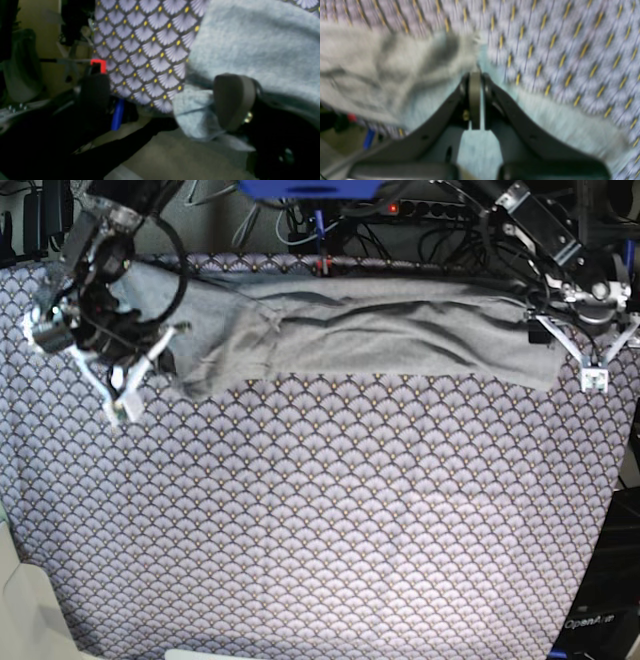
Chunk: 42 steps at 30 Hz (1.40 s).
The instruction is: Fold the T-shirt properly
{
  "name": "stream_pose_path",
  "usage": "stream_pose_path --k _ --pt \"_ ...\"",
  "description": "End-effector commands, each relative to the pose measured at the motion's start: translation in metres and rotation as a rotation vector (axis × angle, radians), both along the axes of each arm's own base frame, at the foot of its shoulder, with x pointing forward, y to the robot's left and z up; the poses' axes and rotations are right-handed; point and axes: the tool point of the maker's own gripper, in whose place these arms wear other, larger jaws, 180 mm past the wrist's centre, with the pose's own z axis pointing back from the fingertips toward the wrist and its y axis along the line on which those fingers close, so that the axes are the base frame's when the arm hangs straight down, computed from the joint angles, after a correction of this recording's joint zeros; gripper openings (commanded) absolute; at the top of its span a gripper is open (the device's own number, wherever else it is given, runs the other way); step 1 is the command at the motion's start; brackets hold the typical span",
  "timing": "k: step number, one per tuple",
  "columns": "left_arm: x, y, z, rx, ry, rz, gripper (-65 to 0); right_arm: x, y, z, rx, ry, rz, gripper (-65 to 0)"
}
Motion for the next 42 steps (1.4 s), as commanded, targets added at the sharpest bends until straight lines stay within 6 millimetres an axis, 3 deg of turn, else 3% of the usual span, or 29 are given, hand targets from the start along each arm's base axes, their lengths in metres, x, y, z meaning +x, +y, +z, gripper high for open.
stream_pose_path --k 1,6,13,22,26,28,37,42 --pt "0.007 0.003 0.011 0.022 -0.038 -0.004 0.0 0.005 -0.003 0.009 -0.005 -0.041 0.003 -64.8" --pt "0.007 0.003 0.011 0.022 -0.038 -0.006 0.0 -0.018 -0.009 -0.005 -0.021 0.017 0.004 -64.8" --pt "0.007 0.003 0.011 0.022 -0.038 -0.006 0.0 -0.029 -0.011 -0.011 -0.047 0.042 0.044 -62.8" --pt "0.007 0.002 0.01 0.019 -0.035 -0.006 0.0 -0.019 -0.006 -0.007 -0.156 0.042 0.259 -59.3" --pt "0.007 0.002 0.009 0.015 -0.034 -0.006 0.0 -0.008 0.009 -0.004 -0.18 0.026 0.365 -59.3" --pt "0.007 0.002 0.009 0.015 -0.034 -0.006 0.0 -0.011 0.016 -0.007 -0.182 0.037 0.401 -59.3" --pt "0.007 0.002 0.008 0.014 -0.033 -0.006 0.0 -0.011 0.03 -0.007 -0.171 0.025 0.448 -59.4" --pt "0.007 0.002 0.008 0.014 -0.033 -0.006 0.0 0.01 0.032 0.007 -0.185 -0.032 0.45 -59.4"
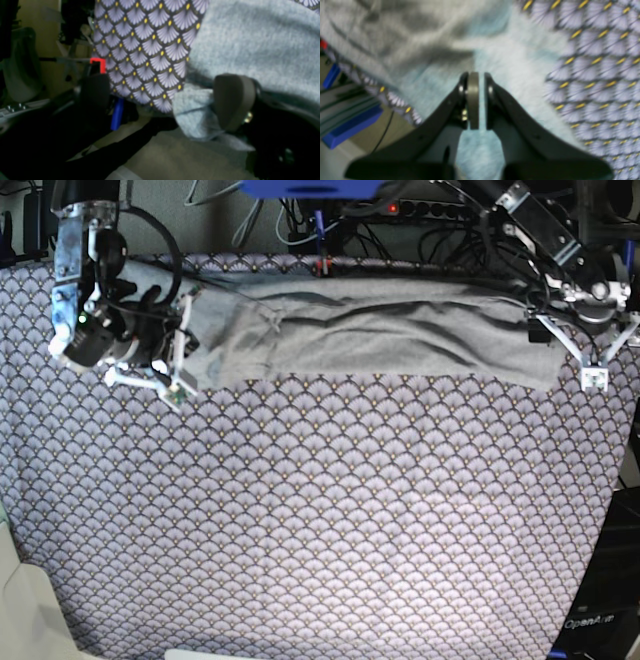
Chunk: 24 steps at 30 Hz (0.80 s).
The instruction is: Fold the T-shirt properly
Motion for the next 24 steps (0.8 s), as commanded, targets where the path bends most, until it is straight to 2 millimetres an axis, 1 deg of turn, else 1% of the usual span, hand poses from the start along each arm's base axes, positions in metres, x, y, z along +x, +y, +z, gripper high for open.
stream_pose_path --k 1,3,5,7,11,12,13,16,19,21,24 --pt "0.006 0.003 0.009 0.02 -0.031 -0.003 0.0 0.013 -0.001 0.012 -0.001 -0.046 0.005 -59.4" --pt "0.005 0.003 0.009 0.02 -0.03 -0.003 0.0 0.018 0.01 0.015 0.002 -0.058 0.045 -59.4" --pt "0.005 0.003 0.009 0.02 -0.03 -0.003 0.0 0.022 0.029 0.017 0.006 -0.068 0.114 -59.2" --pt "0.006 0.003 0.009 0.02 -0.031 -0.003 0.0 0.022 0.042 0.018 -0.003 -0.065 0.169 -59.1" --pt "0.006 0.003 0.009 0.02 -0.031 -0.003 0.0 0.022 0.06 0.02 -0.002 -0.068 0.228 -58.2" --pt "0.006 0.003 0.009 0.02 -0.031 -0.003 0.0 0.021 0.064 0.02 0.002 -0.068 0.242 -56.3" --pt "0.006 0.003 0.009 0.02 -0.031 -0.003 0.0 0.024 0.067 0.023 0.003 -0.077 0.249 -53.9" --pt "0.006 0.003 0.009 0.02 -0.031 -0.003 0.0 0.028 0.073 0.027 -0.003 -0.096 0.28 -44.0" --pt "0.006 0.003 0.009 0.02 -0.031 -0.003 0.0 0.034 0.073 0.032 -0.005 -0.113 0.281 -35.6" --pt "0.006 0.003 0.009 0.019 -0.03 -0.003 0.0 0.035 0.073 0.033 -0.005 -0.116 0.281 -33.2" --pt "0.006 0.003 0.009 0.019 -0.032 -0.003 0.0 0.04 0.072 0.036 -0.008 -0.127 0.278 -32.9"
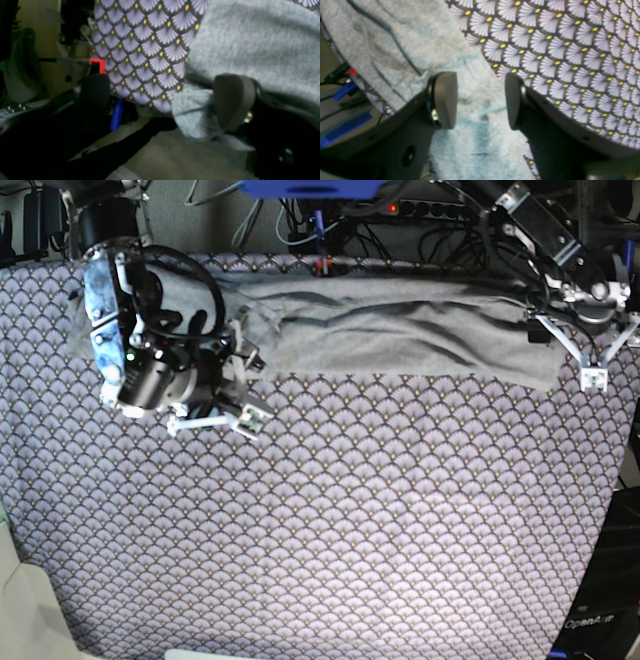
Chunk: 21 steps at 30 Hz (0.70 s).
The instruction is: Fold the T-shirt properly
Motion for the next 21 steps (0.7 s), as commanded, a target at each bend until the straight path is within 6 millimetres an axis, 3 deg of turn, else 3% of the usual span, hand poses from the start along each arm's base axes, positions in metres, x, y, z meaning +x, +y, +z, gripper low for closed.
stream_pose_path --k 1,9,21 --pt "0.006 0.003 0.009 0.019 -0.032 -0.001 0.0 0.01 0.0 0.008 0.012 -0.028 -0.003 -32.9" --pt "0.011 0.003 0.012 0.019 -0.046 -0.001 0.0 0.022 -0.013 -0.04 0.028 0.126 -0.073 -32.9" --pt "0.011 0.003 0.012 0.019 -0.047 -0.001 0.0 0.024 -0.025 -0.043 0.016 0.12 -0.082 -32.9"
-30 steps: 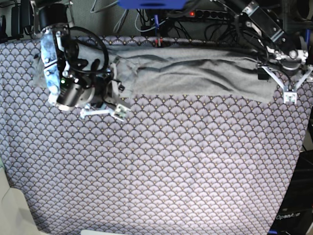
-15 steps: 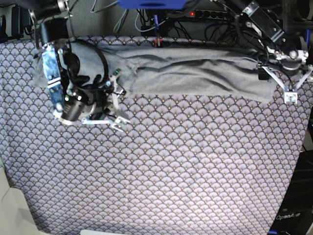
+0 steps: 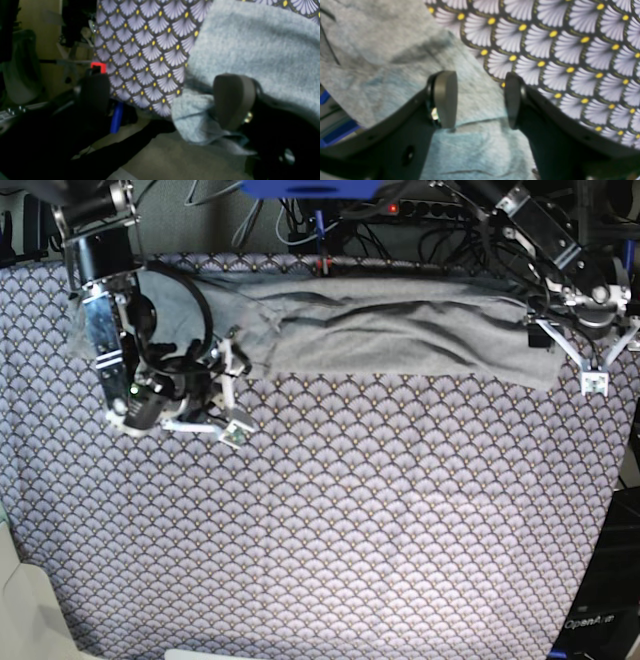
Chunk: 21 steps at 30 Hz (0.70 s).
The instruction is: Fold the T-shirt properly
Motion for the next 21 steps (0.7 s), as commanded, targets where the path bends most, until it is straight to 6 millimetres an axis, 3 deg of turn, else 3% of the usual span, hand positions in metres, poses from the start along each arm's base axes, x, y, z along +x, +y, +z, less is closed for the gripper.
stream_pose_path --k 1,11,21 --pt "0.006 0.003 0.01 0.019 -0.034 -0.001 0.0 0.011 -0.001 0.011 0.008 -0.041 0.0 -32.9" --pt "0.006 0.003 0.01 0.019 -0.034 -0.001 0.0 0.013 -0.023 0.009 -0.008 -0.033 -0.059 -32.9" --pt "0.006 0.003 0.01 0.019 -0.034 -0.001 0.0 -0.008 -0.03 -0.005 -0.014 0.018 -0.078 -32.9"
